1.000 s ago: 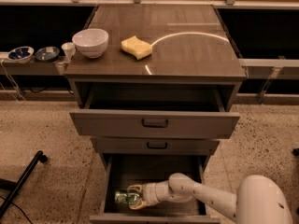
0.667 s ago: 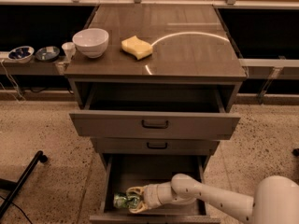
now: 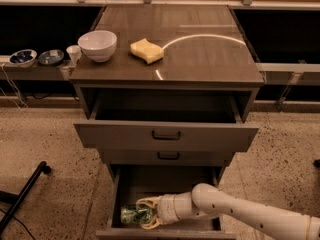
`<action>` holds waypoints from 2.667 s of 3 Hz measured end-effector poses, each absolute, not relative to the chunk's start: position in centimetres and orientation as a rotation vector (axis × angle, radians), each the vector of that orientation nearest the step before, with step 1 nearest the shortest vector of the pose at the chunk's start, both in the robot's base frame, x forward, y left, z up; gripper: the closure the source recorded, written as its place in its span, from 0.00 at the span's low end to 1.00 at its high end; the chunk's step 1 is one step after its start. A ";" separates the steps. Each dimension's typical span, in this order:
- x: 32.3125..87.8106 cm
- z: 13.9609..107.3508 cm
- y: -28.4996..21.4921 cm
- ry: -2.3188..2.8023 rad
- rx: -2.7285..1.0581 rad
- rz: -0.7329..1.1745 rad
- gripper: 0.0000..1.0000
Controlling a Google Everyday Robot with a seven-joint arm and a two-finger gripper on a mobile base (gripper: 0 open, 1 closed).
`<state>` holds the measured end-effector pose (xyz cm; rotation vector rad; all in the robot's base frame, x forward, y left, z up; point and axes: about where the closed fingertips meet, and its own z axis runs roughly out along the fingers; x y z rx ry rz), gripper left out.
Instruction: Pick green can from bottom drawer and place on counter
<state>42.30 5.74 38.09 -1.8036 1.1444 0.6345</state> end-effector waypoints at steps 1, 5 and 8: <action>42.3 38.1 5.7 1.144 -1.804 0.634 1.00; 40.8 57.3 2.3 0.684 -1.773 0.326 1.00; 46.0 75.0 2.8 0.912 -1.794 0.033 1.00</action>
Offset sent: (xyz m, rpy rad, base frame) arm 0.0108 0.0031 0.0171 0.0229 -0.0574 0.0753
